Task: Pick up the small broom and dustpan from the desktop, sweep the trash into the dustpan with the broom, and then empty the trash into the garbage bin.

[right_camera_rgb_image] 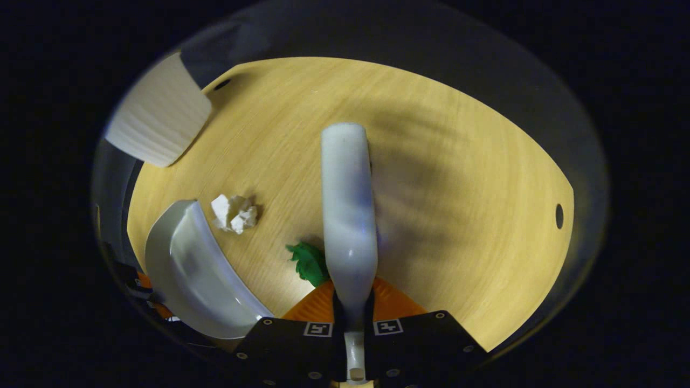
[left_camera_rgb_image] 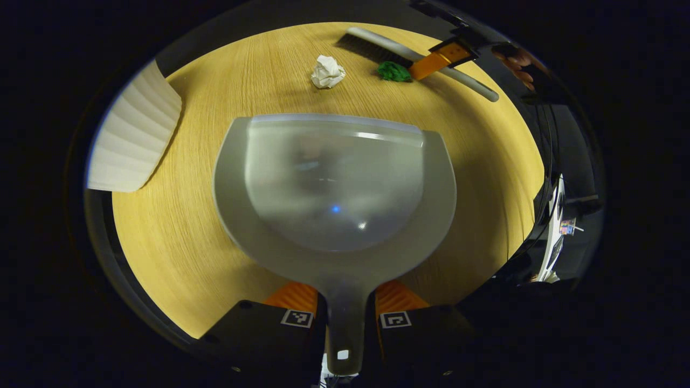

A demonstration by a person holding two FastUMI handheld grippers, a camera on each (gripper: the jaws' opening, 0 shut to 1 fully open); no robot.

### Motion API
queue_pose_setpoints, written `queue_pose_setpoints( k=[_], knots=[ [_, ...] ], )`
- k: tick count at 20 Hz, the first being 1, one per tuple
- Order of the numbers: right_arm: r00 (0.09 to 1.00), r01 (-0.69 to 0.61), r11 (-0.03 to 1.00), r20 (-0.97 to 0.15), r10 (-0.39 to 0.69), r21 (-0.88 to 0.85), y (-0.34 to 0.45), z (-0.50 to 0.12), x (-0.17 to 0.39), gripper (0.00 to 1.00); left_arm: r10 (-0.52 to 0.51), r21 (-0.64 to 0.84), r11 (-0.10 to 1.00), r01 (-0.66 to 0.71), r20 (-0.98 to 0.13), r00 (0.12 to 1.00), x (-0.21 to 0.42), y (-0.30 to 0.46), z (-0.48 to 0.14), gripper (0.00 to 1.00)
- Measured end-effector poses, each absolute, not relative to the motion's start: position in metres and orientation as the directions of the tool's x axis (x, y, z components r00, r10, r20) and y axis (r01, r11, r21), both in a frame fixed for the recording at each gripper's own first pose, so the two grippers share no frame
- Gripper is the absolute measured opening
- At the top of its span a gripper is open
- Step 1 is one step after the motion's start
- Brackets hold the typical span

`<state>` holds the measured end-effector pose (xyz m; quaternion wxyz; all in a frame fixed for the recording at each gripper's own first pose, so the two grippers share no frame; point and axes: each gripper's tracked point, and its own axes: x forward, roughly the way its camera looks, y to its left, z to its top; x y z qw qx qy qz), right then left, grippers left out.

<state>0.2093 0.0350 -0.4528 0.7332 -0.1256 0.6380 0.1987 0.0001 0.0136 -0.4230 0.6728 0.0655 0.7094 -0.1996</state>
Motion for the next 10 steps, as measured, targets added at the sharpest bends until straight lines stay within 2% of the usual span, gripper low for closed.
queue_pose_setpoints(
  k=[5, 10],
  knots=[
    [0.073, -0.594, 0.801, -0.985, 0.155, 0.082, 0.052, -0.45, 0.192, 0.12, -0.174, -0.197, 0.902, 0.384, -0.98, -0.095, 0.001, 0.016, -0.422, 0.31],
    [0.008, -0.74, 0.661, -0.981, 0.192, 0.123, 0.07, -0.449, 0.165, 0.13, -0.175, -0.201, 0.885, 0.42, -0.979, -0.101, 0.003, 0.014, -0.422, 0.31]
  ],
)
